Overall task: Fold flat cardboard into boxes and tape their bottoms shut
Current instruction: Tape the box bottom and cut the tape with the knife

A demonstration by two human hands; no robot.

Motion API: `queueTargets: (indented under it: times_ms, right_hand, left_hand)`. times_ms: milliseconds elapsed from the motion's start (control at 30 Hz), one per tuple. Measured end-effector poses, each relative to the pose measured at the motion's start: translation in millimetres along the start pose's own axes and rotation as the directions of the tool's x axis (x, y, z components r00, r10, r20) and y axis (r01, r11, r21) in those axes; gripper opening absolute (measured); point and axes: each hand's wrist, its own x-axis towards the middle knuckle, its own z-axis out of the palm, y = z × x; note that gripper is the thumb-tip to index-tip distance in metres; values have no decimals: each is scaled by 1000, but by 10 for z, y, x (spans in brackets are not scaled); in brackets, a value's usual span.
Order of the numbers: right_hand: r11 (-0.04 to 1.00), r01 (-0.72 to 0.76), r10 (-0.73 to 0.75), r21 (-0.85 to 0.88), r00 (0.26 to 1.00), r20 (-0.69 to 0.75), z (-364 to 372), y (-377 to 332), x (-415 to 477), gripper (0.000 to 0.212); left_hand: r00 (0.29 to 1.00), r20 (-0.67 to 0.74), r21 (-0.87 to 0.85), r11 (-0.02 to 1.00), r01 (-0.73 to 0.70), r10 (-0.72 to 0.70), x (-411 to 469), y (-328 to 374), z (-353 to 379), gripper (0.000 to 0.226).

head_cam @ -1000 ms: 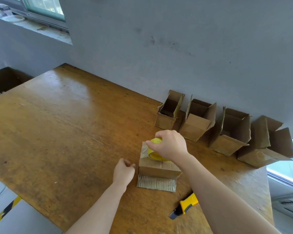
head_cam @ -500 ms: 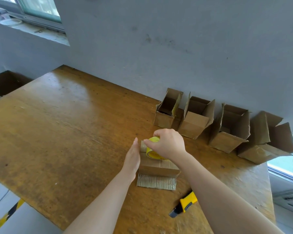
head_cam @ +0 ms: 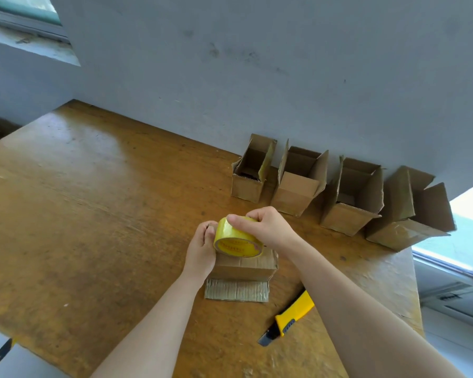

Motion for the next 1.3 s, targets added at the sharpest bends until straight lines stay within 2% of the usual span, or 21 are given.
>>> queueTargets:
  times_ms: [67,167,333,600,900,1033,1300]
  right_hand:
    - [999,26,-27,-38,999,-44,-58,33,1,53]
    - [980,45,-68,-194,991,-112,-195,68,-23,56]
    - [882,43,-136,-470,977,-166,-335,71,-102,53]
    - [744,11,-156,-669,975,-157,-530,143,-106,44]
    - [719,-53,-124,-693,971,-203,-587,352,-96,41]
    - [690,-109,-65,-716,975,-211,-555,460,-113,49]
    - [656,-106,-103,-747,968,-228,-552,536,-84,58]
  left_hand:
    - [1000,2,45,999,-29,29,4,-10,-7,27]
    - [998,4,119,991,-56,56,-1,-17,-31,28]
    - [996,-16,159,984,-80,83,-26,11,-21,29]
    - [998,-19,225,973,-55,61,6,19,-8,30]
    - [999,-42,240,971,-19,29,10,17,26,29]
    - [998,-46,257,966,-24,37,12,13,11,29]
    - [998,-49,253,967,-13,27,6,9,22,28]
